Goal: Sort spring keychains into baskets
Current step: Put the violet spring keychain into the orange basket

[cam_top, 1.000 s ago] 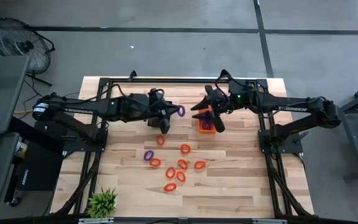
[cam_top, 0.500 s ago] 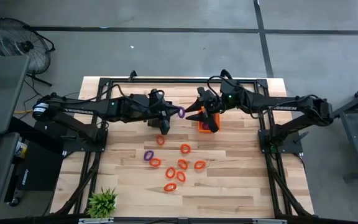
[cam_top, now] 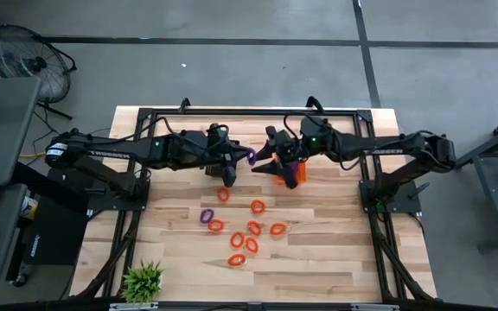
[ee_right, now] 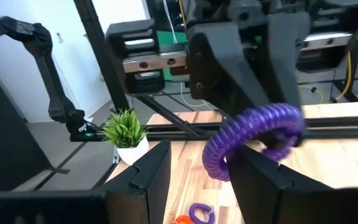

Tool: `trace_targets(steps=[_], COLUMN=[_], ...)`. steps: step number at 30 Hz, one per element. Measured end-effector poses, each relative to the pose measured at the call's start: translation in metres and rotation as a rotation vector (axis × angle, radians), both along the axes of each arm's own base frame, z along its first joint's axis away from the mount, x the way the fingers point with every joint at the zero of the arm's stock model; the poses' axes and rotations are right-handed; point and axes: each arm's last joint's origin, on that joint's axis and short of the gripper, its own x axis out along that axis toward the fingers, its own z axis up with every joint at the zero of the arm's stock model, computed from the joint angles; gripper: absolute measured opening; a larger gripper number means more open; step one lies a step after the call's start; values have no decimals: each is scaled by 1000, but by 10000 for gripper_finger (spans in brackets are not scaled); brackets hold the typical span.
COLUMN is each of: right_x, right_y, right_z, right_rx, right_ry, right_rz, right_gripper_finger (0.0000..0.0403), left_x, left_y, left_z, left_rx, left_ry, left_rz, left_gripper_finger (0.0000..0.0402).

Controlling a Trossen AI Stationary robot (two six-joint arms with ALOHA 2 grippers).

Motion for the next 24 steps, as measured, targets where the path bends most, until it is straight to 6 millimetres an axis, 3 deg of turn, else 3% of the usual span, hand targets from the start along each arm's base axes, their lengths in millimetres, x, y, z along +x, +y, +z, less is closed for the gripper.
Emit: trace_targets(steps=[10,20,24], right_x=[3,3,3], right_y=[0,0,0], right_z=[1,1,1], right_rx=[-9,-10,-9], right_ry=[-31,-31,-28], right_rz=[-49,-61,-61], right_gripper_finger=[139,28,17], left_x=[0,0,0], left_y=[0,-1,-1], left_z=[0,-1,-1], left_rx=[-2,-6,19], left_ry=[2,8,16], left_rz=[-5,-21,-28], left_gripper_finger=[28,28,28])
